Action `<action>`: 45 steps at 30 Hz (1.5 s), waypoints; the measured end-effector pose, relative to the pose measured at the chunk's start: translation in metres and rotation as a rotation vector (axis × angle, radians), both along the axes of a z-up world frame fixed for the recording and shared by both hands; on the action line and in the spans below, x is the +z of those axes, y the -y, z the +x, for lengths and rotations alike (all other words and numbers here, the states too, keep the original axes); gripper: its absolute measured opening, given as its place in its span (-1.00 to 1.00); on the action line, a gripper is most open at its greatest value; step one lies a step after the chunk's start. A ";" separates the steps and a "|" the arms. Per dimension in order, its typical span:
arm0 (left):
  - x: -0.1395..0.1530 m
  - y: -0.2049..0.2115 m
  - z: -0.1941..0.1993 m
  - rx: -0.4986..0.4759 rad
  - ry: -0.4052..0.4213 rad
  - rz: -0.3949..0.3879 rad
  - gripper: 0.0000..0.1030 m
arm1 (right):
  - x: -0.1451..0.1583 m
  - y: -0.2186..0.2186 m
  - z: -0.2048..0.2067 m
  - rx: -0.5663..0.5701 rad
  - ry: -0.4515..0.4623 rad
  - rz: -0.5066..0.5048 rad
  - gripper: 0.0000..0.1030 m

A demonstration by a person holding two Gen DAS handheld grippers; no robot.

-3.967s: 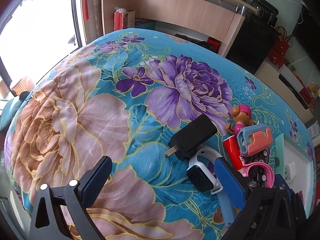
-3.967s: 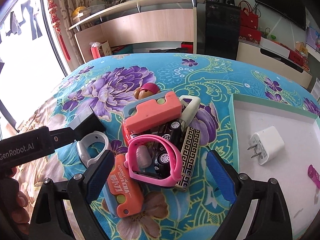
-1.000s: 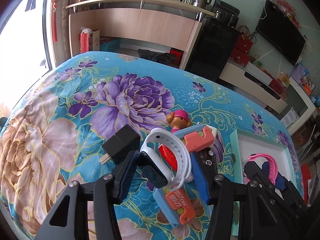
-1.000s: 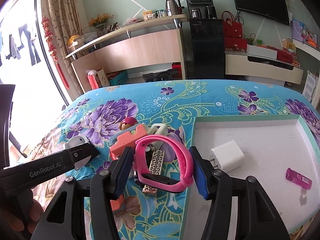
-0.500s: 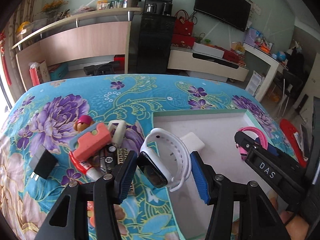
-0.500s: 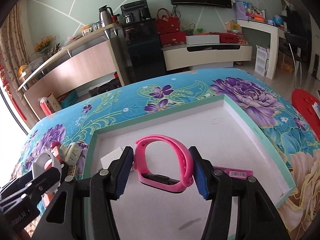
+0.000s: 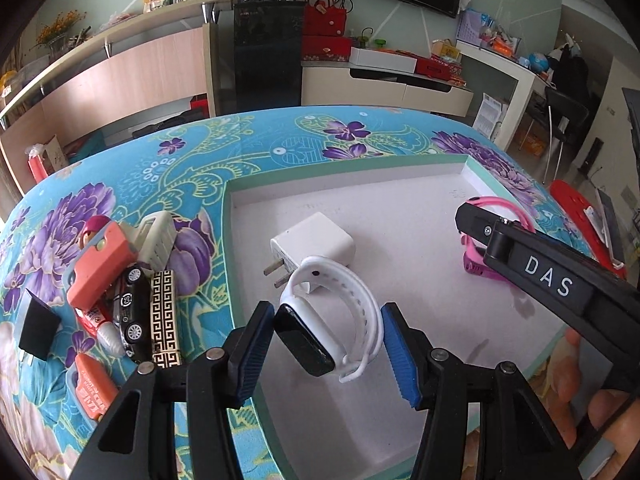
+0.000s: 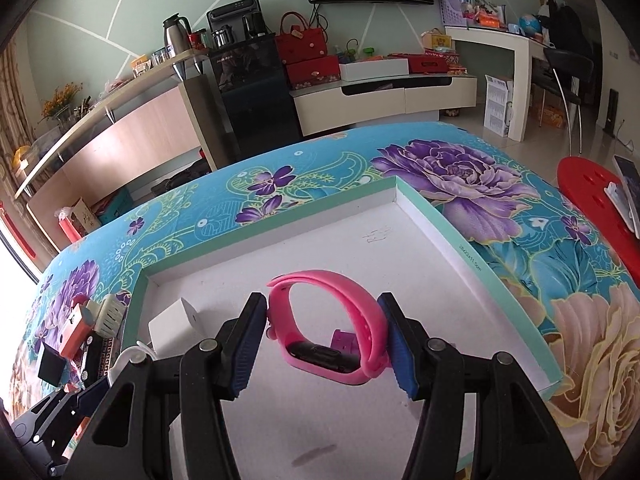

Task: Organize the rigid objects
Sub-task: 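Carry the pink band and white smartwatch into the tray and open both tools, then move both tools back toward the remaining pile beside the tray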

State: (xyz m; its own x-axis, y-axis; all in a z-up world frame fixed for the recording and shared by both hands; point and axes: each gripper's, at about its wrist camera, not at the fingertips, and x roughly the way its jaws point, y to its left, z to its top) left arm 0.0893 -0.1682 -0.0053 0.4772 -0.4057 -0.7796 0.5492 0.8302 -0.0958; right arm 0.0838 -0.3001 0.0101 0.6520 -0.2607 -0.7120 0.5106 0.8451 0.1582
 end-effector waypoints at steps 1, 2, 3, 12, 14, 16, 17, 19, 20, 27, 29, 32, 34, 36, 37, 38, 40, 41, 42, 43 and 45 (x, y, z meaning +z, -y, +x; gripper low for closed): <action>-0.001 0.000 0.000 -0.001 0.001 0.003 0.14 | -0.001 -0.001 0.000 0.004 -0.003 0.000 0.14; -0.002 0.001 0.000 -0.001 0.002 0.005 0.14 | -0.002 -0.002 0.001 0.009 -0.007 0.004 0.14; -0.002 0.001 -0.001 -0.001 0.003 0.008 0.14 | -0.002 -0.003 0.002 0.015 -0.008 0.008 0.14; -0.001 0.000 -0.001 0.005 0.019 0.014 0.43 | -0.002 -0.007 0.005 0.038 -0.015 0.000 0.16; 0.000 -0.001 -0.001 0.007 0.021 0.014 0.45 | -0.002 -0.007 0.006 0.029 -0.022 -0.005 0.28; 0.002 -0.003 0.001 0.010 0.023 0.011 0.46 | -0.003 -0.006 0.005 0.023 -0.021 -0.004 0.35; 0.004 -0.005 0.001 0.014 0.026 0.007 0.49 | -0.002 -0.006 0.005 0.021 -0.017 0.000 0.35; 0.009 -0.012 0.004 0.035 0.040 0.004 0.63 | -0.002 -0.005 0.005 0.016 -0.012 0.003 0.36; 0.012 -0.016 0.005 0.047 0.049 -0.002 0.70 | -0.001 -0.004 0.005 0.014 -0.011 0.002 0.38; 0.024 -0.057 0.025 0.190 0.060 -0.059 0.94 | -0.002 -0.008 0.007 0.027 -0.003 0.023 0.57; 0.024 -0.068 0.030 0.230 0.054 -0.074 0.98 | -0.001 -0.013 0.010 0.036 -0.001 0.011 0.57; 0.025 -0.082 0.036 0.288 0.047 -0.086 1.00 | 0.000 -0.020 0.013 0.052 0.004 -0.001 0.58; 0.024 -0.091 0.039 0.327 0.041 -0.086 1.00 | 0.001 -0.026 0.015 0.060 0.012 -0.001 0.58; 0.022 -0.100 0.042 0.365 0.032 -0.087 1.00 | 0.002 -0.032 0.017 0.075 0.020 0.003 0.58; 0.022 -0.105 0.044 0.386 0.027 -0.087 1.00 | 0.003 -0.036 0.018 0.083 0.025 0.004 0.58; 0.021 -0.109 0.046 0.407 0.023 -0.088 1.00 | 0.005 -0.041 0.020 0.091 0.029 0.003 0.58; 0.022 -0.119 0.049 0.444 0.016 -0.088 1.00 | 0.007 -0.050 0.023 0.109 0.037 0.002 0.58; 0.022 -0.125 0.050 0.463 0.016 -0.084 1.00 | 0.008 -0.055 0.025 0.120 0.043 0.005 0.58; 0.022 -0.130 0.051 0.481 0.020 -0.077 1.00 | 0.009 -0.061 0.026 0.132 0.051 0.012 0.58; 0.023 -0.135 0.051 0.499 0.026 -0.070 1.00 | 0.009 -0.066 0.028 0.145 0.056 0.020 0.58; 0.024 -0.146 0.054 0.539 0.035 -0.061 1.00 | 0.010 -0.077 0.033 0.182 0.063 0.029 0.58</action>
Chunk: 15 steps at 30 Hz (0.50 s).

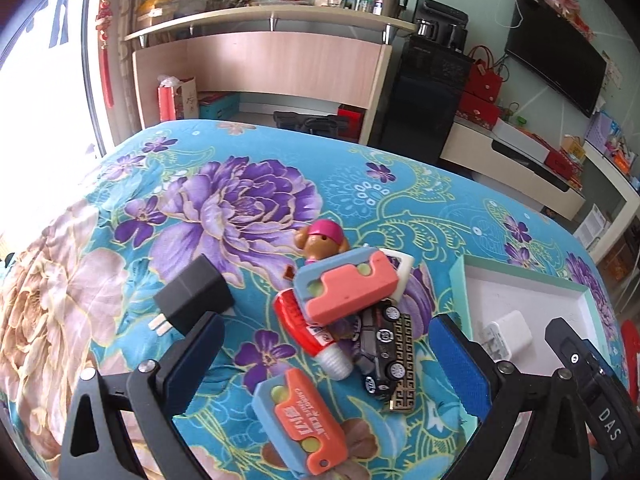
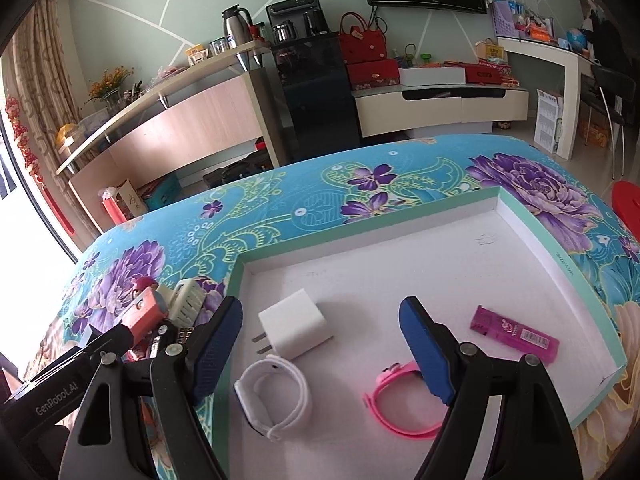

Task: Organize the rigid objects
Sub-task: 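Move both tools back toward the remaining pile beside the tray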

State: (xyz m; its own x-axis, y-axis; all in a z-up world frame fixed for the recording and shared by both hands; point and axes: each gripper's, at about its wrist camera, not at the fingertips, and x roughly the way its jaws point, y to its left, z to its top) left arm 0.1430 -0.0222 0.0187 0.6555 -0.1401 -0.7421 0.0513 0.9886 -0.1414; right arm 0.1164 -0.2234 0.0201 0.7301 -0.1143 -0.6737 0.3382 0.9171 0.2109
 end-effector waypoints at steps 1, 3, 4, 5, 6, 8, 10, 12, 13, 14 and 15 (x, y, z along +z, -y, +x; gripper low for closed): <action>0.000 -0.006 0.001 0.019 0.001 0.001 1.00 | 0.000 -0.005 0.002 0.016 0.001 -0.006 0.58; 0.002 -0.019 0.003 0.060 0.001 0.001 1.00 | 0.001 -0.017 0.006 0.037 -0.001 -0.031 0.58; 0.002 -0.026 0.003 0.081 0.002 0.000 1.00 | 0.001 -0.022 0.007 0.047 -0.001 -0.041 0.58; 0.002 -0.031 0.004 0.101 0.003 -0.002 1.00 | 0.000 -0.026 0.008 0.058 0.001 -0.046 0.58; 0.003 -0.037 0.004 0.120 0.002 -0.004 1.00 | 0.000 -0.030 0.009 0.068 0.002 -0.048 0.59; 0.003 -0.049 0.005 0.152 -0.004 -0.001 1.00 | 0.000 -0.037 0.011 0.084 0.001 -0.051 0.69; 0.004 -0.059 0.004 0.179 -0.010 0.011 1.00 | -0.001 -0.043 0.012 0.100 0.001 -0.052 0.92; 0.005 -0.069 0.004 0.206 -0.012 0.019 1.00 | 0.001 -0.049 0.013 0.122 0.015 -0.048 0.92; 0.005 -0.073 0.003 0.218 -0.014 0.017 1.00 | 0.001 -0.053 0.013 0.135 0.020 -0.043 0.92; 0.006 -0.078 0.003 0.227 -0.017 0.013 1.00 | 0.001 -0.057 0.014 0.148 0.025 -0.035 0.92; 0.006 -0.082 0.003 0.234 -0.020 0.008 1.00 | 0.001 -0.061 0.015 0.158 0.028 -0.026 0.92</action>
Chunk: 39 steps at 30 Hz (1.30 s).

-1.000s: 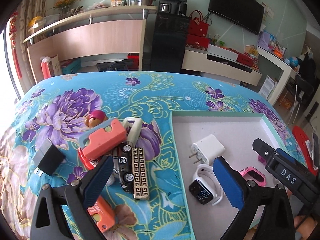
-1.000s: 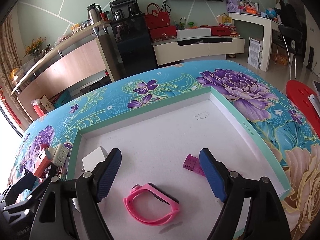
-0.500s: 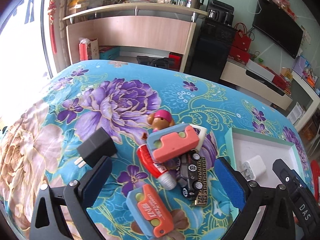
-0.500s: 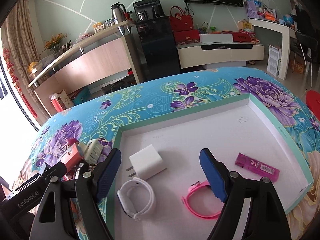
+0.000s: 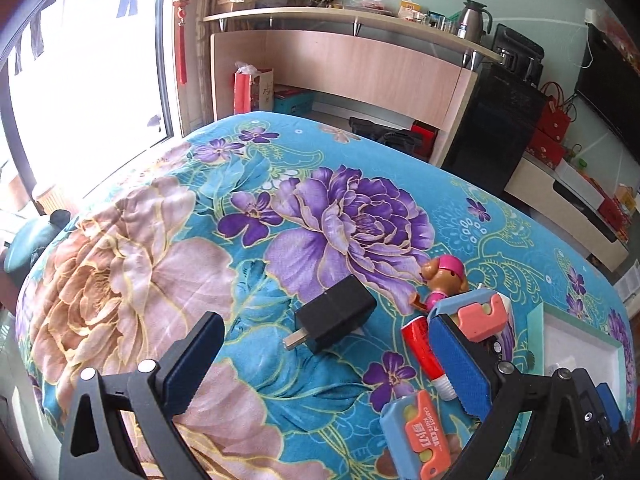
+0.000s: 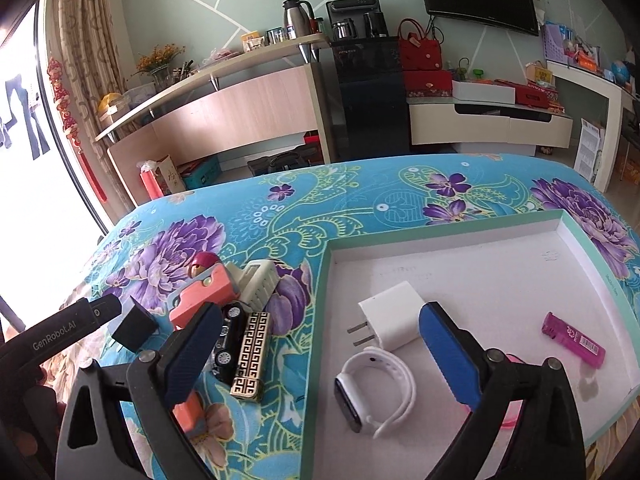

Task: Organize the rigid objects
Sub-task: 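Move both tools back toward the remaining pile beside the tray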

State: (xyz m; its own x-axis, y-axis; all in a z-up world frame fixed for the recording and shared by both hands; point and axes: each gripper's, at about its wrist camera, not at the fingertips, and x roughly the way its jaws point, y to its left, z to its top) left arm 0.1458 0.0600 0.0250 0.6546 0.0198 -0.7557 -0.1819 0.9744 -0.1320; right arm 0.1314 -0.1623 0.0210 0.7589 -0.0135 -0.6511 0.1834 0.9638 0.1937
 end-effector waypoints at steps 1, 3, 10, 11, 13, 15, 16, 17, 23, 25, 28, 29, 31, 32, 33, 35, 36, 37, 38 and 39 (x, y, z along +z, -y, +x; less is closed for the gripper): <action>0.000 -0.004 0.000 0.006 -0.005 -0.003 1.00 | 0.000 -0.004 0.001 0.012 0.000 0.008 0.92; 0.000 -0.011 0.000 0.021 -0.015 0.006 1.00 | -0.002 -0.015 0.005 0.039 -0.006 0.019 0.92; -0.007 -0.038 0.000 0.080 -0.066 0.028 1.00 | -0.014 -0.060 0.014 0.169 -0.055 0.018 0.92; -0.009 -0.041 0.000 0.087 -0.077 0.027 1.00 | -0.017 -0.066 0.016 0.186 -0.069 0.019 0.92; -0.013 -0.047 0.000 0.096 -0.100 0.026 1.00 | -0.024 -0.077 0.018 0.215 -0.098 0.024 0.92; -0.019 -0.052 0.001 0.105 -0.122 0.029 1.00 | -0.030 -0.085 0.020 0.238 -0.128 0.019 0.92; -0.021 -0.054 0.002 0.108 -0.133 0.030 1.00 | -0.033 -0.089 0.021 0.247 -0.140 0.013 0.92; -0.024 -0.055 0.002 0.111 -0.144 0.030 1.00 | -0.036 -0.092 0.021 0.254 -0.151 0.004 0.92; -0.035 -0.061 0.004 0.120 -0.183 0.011 1.00 | -0.049 -0.102 0.020 0.264 -0.205 -0.040 0.92; -0.037 -0.063 0.005 0.120 -0.189 0.004 1.00 | -0.049 -0.106 0.019 0.267 -0.203 -0.061 0.92; -0.038 -0.064 0.006 0.124 -0.195 -0.007 1.00 | -0.049 -0.110 0.015 0.278 -0.198 -0.077 0.92; -0.038 -0.065 0.006 0.127 -0.196 -0.009 1.00 | -0.048 -0.111 0.014 0.286 -0.196 -0.078 0.92; -0.038 -0.066 0.006 0.131 -0.195 -0.011 1.00 | -0.046 -0.115 0.012 0.301 -0.186 -0.081 0.92; -0.038 -0.067 0.005 0.132 -0.196 -0.013 1.00 | -0.045 -0.116 0.012 0.306 -0.184 -0.087 0.92; -0.038 -0.067 0.005 0.133 -0.197 -0.015 1.00 | -0.046 -0.117 0.012 0.310 -0.184 -0.090 0.91; -0.039 -0.067 0.006 0.133 -0.199 -0.016 1.00 | -0.048 -0.120 0.013 0.319 -0.193 -0.094 0.91; -0.039 -0.067 0.006 0.132 -0.201 -0.017 1.00 | -0.049 -0.121 0.012 0.321 -0.195 -0.103 0.90; -0.039 -0.067 0.006 0.131 -0.203 -0.018 1.00 | -0.049 -0.123 0.012 0.321 -0.193 -0.114 0.85; -0.040 -0.067 0.006 0.130 -0.204 -0.018 1.00 | -0.049 -0.124 0.011 0.323 -0.190 -0.123 0.77; -0.040 -0.066 0.007 0.129 -0.205 -0.018 1.00 | -0.049 -0.125 0.011 0.323 -0.187 -0.132 0.74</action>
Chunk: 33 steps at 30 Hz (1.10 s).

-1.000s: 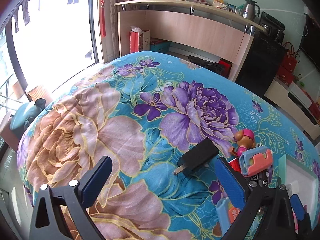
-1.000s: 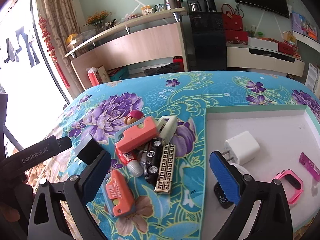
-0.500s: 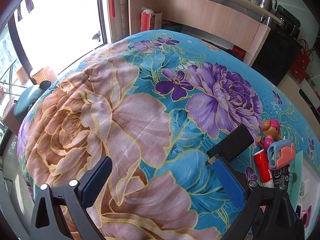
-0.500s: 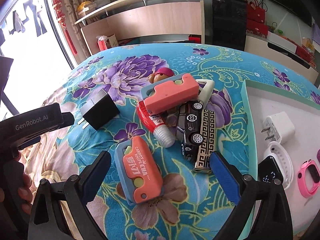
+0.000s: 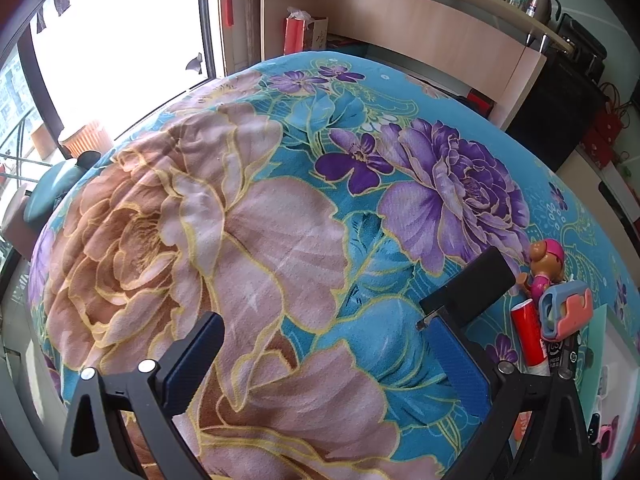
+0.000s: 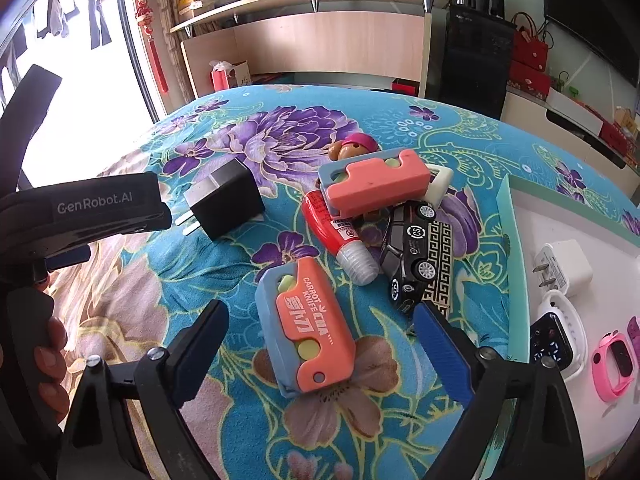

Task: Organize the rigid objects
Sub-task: 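Move both tools back toward the remaining pile beside the tray, then grasp the orange carrot knife with the right tool while the left tool grasps the black charger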

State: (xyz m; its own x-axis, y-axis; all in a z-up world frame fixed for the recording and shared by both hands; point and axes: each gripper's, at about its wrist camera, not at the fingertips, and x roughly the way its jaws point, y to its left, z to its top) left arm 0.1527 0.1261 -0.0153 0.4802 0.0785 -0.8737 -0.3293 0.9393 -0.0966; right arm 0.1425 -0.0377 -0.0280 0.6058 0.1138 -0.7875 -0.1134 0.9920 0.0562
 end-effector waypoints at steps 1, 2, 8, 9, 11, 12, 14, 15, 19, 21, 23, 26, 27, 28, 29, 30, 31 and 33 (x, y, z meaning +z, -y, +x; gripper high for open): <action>0.000 0.000 0.000 -0.001 0.000 0.000 1.00 | 0.000 -0.001 0.000 0.001 0.004 -0.006 0.71; 0.000 0.000 0.000 -0.002 0.000 -0.001 1.00 | 0.000 -0.001 0.000 0.003 0.006 -0.010 0.66; 0.000 0.001 0.001 -0.002 -0.001 0.000 1.00 | 0.000 -0.004 0.000 0.026 0.006 0.000 0.37; 0.000 0.001 0.001 -0.003 -0.001 0.001 1.00 | -0.001 -0.005 0.000 0.032 -0.001 0.002 0.35; 0.000 0.002 0.001 -0.007 0.003 0.001 1.00 | -0.003 -0.006 0.001 0.042 -0.021 0.008 0.34; 0.000 0.002 0.001 -0.010 0.006 0.000 1.00 | -0.005 -0.007 0.002 0.045 -0.033 0.009 0.31; 0.001 0.004 0.001 -0.018 0.012 -0.004 1.00 | -0.010 -0.007 0.003 0.041 -0.050 0.002 0.20; 0.001 0.005 0.001 -0.022 0.014 -0.007 1.00 | -0.010 -0.007 0.003 0.039 -0.051 0.001 0.18; 0.002 0.009 0.002 -0.042 0.026 -0.010 1.00 | -0.010 -0.005 0.004 0.027 -0.042 0.000 -0.03; 0.004 0.013 0.003 -0.055 0.039 -0.011 1.00 | -0.010 -0.002 0.005 0.011 -0.037 0.000 -0.06; 0.003 0.017 0.005 -0.074 0.046 -0.014 1.00 | -0.010 0.002 0.005 0.001 -0.040 0.014 -0.07; 0.001 0.027 0.010 -0.112 0.050 0.001 1.00 | -0.010 0.005 0.006 -0.010 -0.040 0.024 -0.08; 0.000 0.031 0.012 -0.128 0.051 0.005 1.00 | -0.010 0.007 0.006 -0.016 -0.041 0.024 -0.08; -0.001 0.035 0.014 -0.145 0.052 0.010 1.00 | -0.009 0.008 0.006 -0.024 -0.042 0.026 -0.08; -0.001 0.038 0.015 -0.158 0.055 0.014 1.00 | -0.009 0.011 0.007 -0.032 -0.042 0.031 -0.08; -0.001 0.041 0.017 -0.169 0.060 0.019 1.00 | -0.009 0.013 0.007 -0.039 -0.042 0.036 -0.08; -0.001 0.043 0.018 -0.178 0.065 0.025 1.00 | -0.008 0.015 0.007 -0.048 -0.041 0.041 -0.08; 0.000 0.048 0.020 -0.193 0.081 0.037 1.00 | -0.008 0.020 0.007 -0.064 -0.043 0.049 -0.08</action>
